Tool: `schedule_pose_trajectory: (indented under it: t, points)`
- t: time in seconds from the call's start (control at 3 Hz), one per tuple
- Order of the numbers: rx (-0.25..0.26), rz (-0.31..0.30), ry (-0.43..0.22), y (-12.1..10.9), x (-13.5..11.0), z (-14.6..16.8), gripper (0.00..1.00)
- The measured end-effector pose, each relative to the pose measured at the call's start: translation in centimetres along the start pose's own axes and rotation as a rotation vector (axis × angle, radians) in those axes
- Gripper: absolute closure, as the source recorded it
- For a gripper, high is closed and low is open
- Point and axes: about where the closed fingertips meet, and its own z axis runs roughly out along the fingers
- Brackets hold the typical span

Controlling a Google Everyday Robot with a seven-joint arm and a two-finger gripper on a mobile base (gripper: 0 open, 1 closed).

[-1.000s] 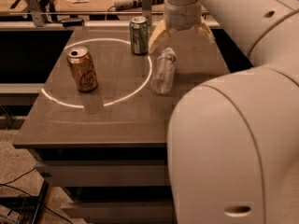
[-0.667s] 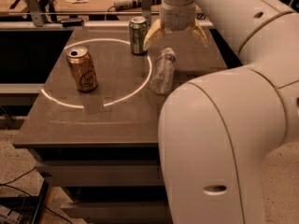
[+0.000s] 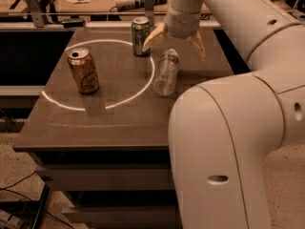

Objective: Place water bottle upright

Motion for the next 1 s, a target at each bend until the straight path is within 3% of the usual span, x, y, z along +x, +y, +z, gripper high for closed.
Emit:
schedule_pose_trajectory:
  t: [0.67,1.0]
  points:
    - [-0.116,0.04,0.056,-0.11,0.87,1.61,0.0]
    - [-0.134,0.026,0.071,0.16,1.39,2.05,0.17]
